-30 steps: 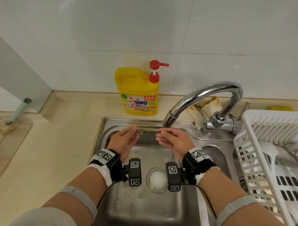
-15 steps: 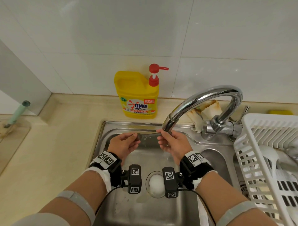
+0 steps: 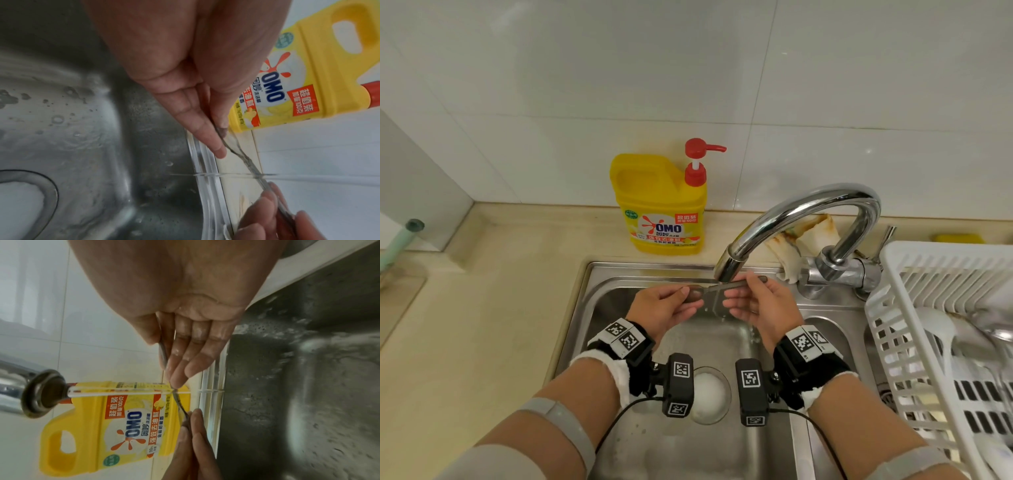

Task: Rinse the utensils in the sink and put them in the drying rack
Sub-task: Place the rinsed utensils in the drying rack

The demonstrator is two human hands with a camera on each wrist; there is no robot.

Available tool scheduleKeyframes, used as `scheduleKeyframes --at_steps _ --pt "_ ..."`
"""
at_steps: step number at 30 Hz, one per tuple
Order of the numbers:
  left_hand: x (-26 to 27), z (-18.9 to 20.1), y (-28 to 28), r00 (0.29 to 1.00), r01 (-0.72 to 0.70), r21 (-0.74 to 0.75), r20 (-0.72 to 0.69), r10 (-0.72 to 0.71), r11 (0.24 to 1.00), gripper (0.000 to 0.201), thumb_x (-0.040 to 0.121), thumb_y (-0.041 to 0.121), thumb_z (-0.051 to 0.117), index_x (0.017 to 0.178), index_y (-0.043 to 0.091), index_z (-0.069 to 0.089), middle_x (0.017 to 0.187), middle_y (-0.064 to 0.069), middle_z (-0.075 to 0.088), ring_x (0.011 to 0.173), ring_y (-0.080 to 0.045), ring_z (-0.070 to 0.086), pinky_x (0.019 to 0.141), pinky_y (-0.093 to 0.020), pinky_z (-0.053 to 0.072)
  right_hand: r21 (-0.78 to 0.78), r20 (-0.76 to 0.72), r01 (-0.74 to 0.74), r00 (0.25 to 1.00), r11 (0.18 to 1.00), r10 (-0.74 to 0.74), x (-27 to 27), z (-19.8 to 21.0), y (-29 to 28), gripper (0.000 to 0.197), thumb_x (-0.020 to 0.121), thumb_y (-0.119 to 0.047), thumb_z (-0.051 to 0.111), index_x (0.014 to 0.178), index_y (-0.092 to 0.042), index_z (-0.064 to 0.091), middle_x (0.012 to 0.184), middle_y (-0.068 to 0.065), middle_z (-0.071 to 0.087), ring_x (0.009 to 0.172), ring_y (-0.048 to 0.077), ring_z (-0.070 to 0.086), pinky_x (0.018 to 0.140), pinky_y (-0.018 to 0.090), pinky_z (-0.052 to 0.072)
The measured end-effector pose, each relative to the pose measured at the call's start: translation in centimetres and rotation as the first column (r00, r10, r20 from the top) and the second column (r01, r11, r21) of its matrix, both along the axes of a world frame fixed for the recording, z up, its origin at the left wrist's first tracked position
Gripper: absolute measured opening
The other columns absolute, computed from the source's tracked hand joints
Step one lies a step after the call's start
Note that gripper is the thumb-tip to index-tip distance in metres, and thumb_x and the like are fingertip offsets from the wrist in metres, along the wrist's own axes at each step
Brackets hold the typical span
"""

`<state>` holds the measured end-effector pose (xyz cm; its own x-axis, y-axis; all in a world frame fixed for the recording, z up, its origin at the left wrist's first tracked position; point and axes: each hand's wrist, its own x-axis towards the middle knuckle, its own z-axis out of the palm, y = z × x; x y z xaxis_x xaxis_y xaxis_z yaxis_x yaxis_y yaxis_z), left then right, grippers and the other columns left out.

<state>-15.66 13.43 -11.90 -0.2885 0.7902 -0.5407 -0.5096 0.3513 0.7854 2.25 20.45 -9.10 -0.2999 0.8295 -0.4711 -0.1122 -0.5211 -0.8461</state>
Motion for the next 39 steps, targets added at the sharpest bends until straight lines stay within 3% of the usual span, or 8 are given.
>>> scheduleKeyframes --at_steps 5,10,17,22,24,27,33,39 --pt "1.3 0.9 1.1 0.996 0.039 0.031 0.078 -0.041 0.999 0.022 0.100 -0.003 0.051 0.118 -0.005 0.064 0.101 -0.019 0.075 0.093 -0.024 0.075 0.078 -0.023 0.061 0.034 0.067 0.055 0.996 0.998 -0.057 1.3 0.0 0.4 0.020 0.100 -0.019 0.057 0.100 -0.007 0.074 0.078 0.010 0.074 0.062 0.015 0.068 0.059 0.024 0.056" --pt "2.8 1.0 2.1 0.994 0.045 0.022 0.094 -0.047 0.999 0.025 0.094 -0.003 0.060 0.118 -0.012 0.061 0.101 -0.022 0.071 0.090 -0.023 0.075 0.077 -0.024 0.061 0.045 0.080 0.104 0.991 0.994 -0.107 2.9 -0.1 0.8 0.015 0.097 -0.013 0.061 0.097 -0.008 0.075 0.073 0.007 0.072 0.062 0.015 0.064 0.062 0.026 0.053" --pt "3.7 0.6 2.4 0.995 0.019 -0.057 0.104 -0.013 0.998 0.023 0.097 0.021 0.063 0.105 0.001 0.070 0.094 -0.016 0.075 0.080 -0.020 0.075 0.075 -0.026 0.061 0.044 0.073 0.063 0.995 0.997 -0.066 4.8 -0.4 0.5 0.018 0.096 -0.011 0.063 0.106 -0.002 0.074 0.079 0.011 0.072 0.067 0.015 0.067 0.069 0.027 0.057" --pt "3.3 0.7 1.7 0.983 0.004 -0.073 0.184 0.010 0.997 0.027 0.094 0.017 0.067 0.113 -0.003 0.067 0.105 -0.023 0.072 0.094 -0.027 0.073 0.081 -0.028 0.061 0.039 0.174 -0.055 0.984 0.998 0.048 5.4 -0.3 -0.5 0.012 0.094 -0.004 0.064 0.098 -0.004 0.075 0.087 0.015 0.074 0.072 0.017 0.069 0.069 0.025 0.058" --pt "3.3 0.7 1.2 0.980 -0.014 -0.044 0.199 0.022 0.999 0.025 0.095 0.006 0.064 0.116 -0.006 0.064 0.104 -0.023 0.071 0.098 -0.028 0.071 0.083 -0.028 0.061 0.083 0.299 -0.166 0.945 0.983 0.134 5.8 -0.4 -0.9 0.013 0.092 -0.002 0.067 0.092 -0.010 0.077 0.090 0.015 0.076 0.077 0.020 0.071 0.077 0.029 0.058" --pt "3.6 0.8 0.2 0.993 -0.010 0.002 0.120 0.009 1.000 0.022 0.095 -0.005 0.058 0.116 -0.005 0.064 0.098 -0.021 0.071 0.088 -0.021 0.073 0.075 -0.023 0.060 0.190 0.540 -0.365 0.814 0.912 0.213 6.0 -0.2 -1.7 0.015 0.082 -0.008 0.077 0.080 -0.023 0.079 0.084 0.004 0.078 0.087 0.023 0.073 0.088 0.034 0.056" --pt "5.5 2.1 -2.0 0.997 0.074 -0.009 0.019 -0.074 0.997 0.024 0.091 -0.003 0.067 0.113 0.003 0.060 0.105 -0.024 0.073 0.087 -0.026 0.074 0.080 -0.035 0.062 0.191 0.799 -0.565 0.564 0.803 0.206 6.2 1.4 -4.0 0.014 0.077 -0.028 0.080 0.086 -0.033 0.071 0.086 -0.010 0.073 0.085 0.008 0.069 0.082 0.027 0.054" --pt "9.6 5.6 -2.3 0.952 0.275 0.064 -0.161 -0.262 0.959 0.018 0.091 0.006 0.069 0.108 0.013 0.068 0.110 -0.017 0.073 0.091 -0.023 0.074 0.074 -0.027 0.060 0.223 0.888 -0.602 0.449 0.766 0.094 8.6 4.8 -6.0 0.010 0.078 -0.031 0.079 0.085 -0.028 0.073 0.073 -0.013 0.064 0.071 0.005 0.058 0.072 0.023 0.046"
